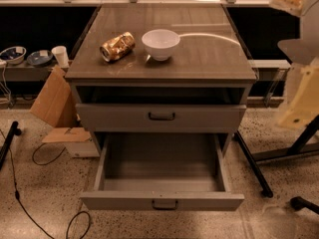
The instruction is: Close middle drawer
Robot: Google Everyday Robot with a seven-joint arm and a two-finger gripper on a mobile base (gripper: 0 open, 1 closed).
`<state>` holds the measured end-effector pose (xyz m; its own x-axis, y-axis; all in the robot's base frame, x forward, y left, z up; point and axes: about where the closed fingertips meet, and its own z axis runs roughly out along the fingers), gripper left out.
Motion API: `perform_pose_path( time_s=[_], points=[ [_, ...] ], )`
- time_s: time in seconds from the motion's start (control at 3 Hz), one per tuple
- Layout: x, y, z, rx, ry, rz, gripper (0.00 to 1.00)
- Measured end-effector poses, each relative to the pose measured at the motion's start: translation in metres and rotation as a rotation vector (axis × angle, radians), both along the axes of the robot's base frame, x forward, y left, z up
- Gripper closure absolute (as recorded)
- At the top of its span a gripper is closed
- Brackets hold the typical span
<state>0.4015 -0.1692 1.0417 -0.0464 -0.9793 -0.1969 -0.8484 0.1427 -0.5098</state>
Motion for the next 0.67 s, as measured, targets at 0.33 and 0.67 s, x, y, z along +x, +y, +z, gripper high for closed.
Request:
perform_pose_path(
  time_s=[0.33, 0.67],
  points=[
    [-0.0072, 0.0068, -0.0025, -0.039, -0.031, 0.053, 0.0],
    [-0.0079, 0.0081, -0.0065, -0.048, -0.032, 0.065, 0.0]
  ],
)
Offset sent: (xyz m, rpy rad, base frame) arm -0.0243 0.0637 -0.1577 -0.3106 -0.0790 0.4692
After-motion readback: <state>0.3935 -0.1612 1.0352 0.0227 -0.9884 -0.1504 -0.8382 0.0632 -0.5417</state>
